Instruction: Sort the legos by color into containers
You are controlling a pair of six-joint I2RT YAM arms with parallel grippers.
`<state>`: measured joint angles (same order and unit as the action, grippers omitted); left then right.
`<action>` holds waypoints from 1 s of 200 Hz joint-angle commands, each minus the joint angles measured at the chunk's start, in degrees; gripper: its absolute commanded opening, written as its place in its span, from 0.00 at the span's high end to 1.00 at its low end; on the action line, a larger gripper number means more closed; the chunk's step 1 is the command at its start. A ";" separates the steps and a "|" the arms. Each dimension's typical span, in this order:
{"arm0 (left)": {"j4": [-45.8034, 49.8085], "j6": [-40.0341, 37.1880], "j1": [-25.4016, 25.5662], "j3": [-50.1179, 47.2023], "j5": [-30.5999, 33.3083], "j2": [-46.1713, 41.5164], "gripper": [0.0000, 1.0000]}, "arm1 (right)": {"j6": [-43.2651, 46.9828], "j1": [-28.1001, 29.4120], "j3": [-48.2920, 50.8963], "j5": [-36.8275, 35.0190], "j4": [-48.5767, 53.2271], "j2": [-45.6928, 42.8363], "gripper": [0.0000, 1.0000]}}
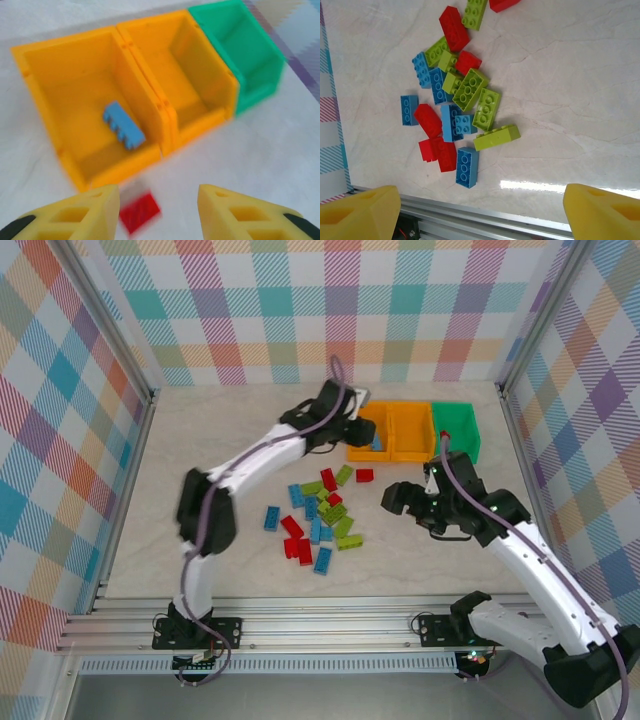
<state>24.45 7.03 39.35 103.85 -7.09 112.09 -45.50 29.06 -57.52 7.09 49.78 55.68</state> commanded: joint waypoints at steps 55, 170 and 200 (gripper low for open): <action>4.81 -34.43 1.77 -49.14 -14.39 -57.41 0.13 | -25.19 11.53 5.85 4.07 -13.37 19.44 0.17; 15.20 -55.15 2.75 -62.45 -19.99 -68.18 0.00 | -36.48 14.12 6.47 4.73 -23.35 37.92 0.30; 15.10 -56.75 2.74 -63.35 -19.96 -68.18 0.00 | -37.25 13.76 6.14 3.08 -24.10 39.14 0.38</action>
<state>40.40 -46.70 41.52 41.36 -25.91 44.45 -79.81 43.09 -51.44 12.01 25.89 92.92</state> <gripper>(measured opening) 0.997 0.655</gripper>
